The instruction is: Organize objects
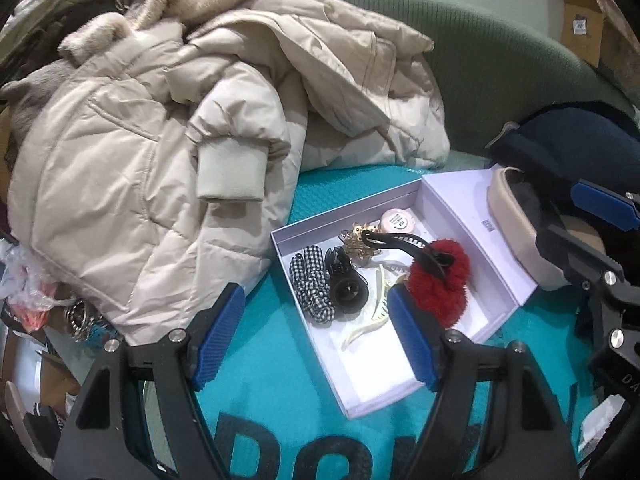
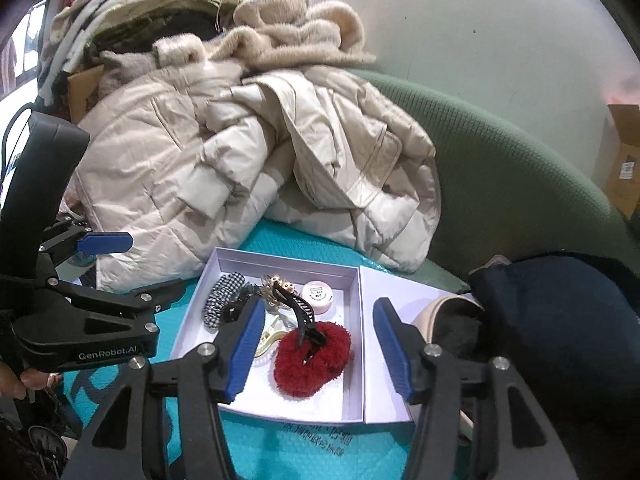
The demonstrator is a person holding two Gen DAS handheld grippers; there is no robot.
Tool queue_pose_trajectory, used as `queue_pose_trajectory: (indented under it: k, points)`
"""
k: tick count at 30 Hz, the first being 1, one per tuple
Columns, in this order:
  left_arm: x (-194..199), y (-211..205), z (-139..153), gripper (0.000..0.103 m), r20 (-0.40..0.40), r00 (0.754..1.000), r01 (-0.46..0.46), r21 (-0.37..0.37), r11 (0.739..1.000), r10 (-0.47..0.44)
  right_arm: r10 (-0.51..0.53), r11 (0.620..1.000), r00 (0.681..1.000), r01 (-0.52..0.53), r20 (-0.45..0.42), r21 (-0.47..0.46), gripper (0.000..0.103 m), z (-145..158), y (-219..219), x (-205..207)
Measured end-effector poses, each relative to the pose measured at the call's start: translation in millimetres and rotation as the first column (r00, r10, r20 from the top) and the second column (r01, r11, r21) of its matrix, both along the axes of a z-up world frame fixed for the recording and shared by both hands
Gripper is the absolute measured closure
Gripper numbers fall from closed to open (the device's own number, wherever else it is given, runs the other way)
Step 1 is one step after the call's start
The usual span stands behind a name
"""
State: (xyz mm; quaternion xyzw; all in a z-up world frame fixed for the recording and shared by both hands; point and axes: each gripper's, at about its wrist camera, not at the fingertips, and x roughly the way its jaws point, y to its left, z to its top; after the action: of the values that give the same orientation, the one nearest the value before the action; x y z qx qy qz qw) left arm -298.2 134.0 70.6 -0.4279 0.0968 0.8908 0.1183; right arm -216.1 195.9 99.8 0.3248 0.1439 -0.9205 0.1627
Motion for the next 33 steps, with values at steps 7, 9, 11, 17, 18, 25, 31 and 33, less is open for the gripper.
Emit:
queue_pose_trajectory:
  k: [7, 9, 11, 17, 18, 25, 31, 33]
  points:
    - [42, -14, 36, 0.030, -0.046, 0.999, -0.013, 0.008, 1.000, 0.013, 0.000, 1.000, 0.999, -0.001, -0.036, -0.013, 0.041, 27, 0, 40]
    - [57, -18, 47, 0.030, -0.061, 0.998, -0.016, 0.012, 1.000, 0.017, -0.002, 1.000, 0.999, 0.001, -0.045, -0.022, 0.041, 33, 1, 53]
    - [69, -22, 55, 0.030, -0.072, 0.997, -0.019, 0.016, 1.000, 0.020, -0.001, 1.000, 0.999, 0.000, -0.050, -0.029, 0.040, 38, 2, 63]
    - [113, -31, 72, 0.026, -0.104, 0.994, -0.017, 0.025, 1.000, 0.020, -0.020, 0.999, 0.998, 0.018, -0.055, -0.032, 0.039, 46, 6, 99]
    - [120, -32, 74, 0.026, -0.107, 0.994, -0.017, 0.025, 1.000, 0.020, -0.023, 0.999, 0.998, 0.021, -0.055, -0.033, 0.039, 46, 6, 104]
    - [167, -37, 77, 0.024, -0.119, 0.993, -0.012, 0.024, 1.000, 0.015, -0.042, 0.999, 0.997, 0.040, -0.062, -0.031, 0.037, 44, 10, 143]
    - [200, -41, 72, 0.023, -0.127, 0.992, -0.007, 0.023, 1.000, 0.009, -0.064, 0.997, 0.997, 0.062, -0.051, -0.037, 0.036, 35, 11, 170]
    - [208, -42, 70, 0.023, -0.124, 0.992, -0.004, 0.028, 1.000, 0.007, -0.066, 0.997, 0.997, 0.064, -0.047, -0.041, 0.036, 31, 11, 177]
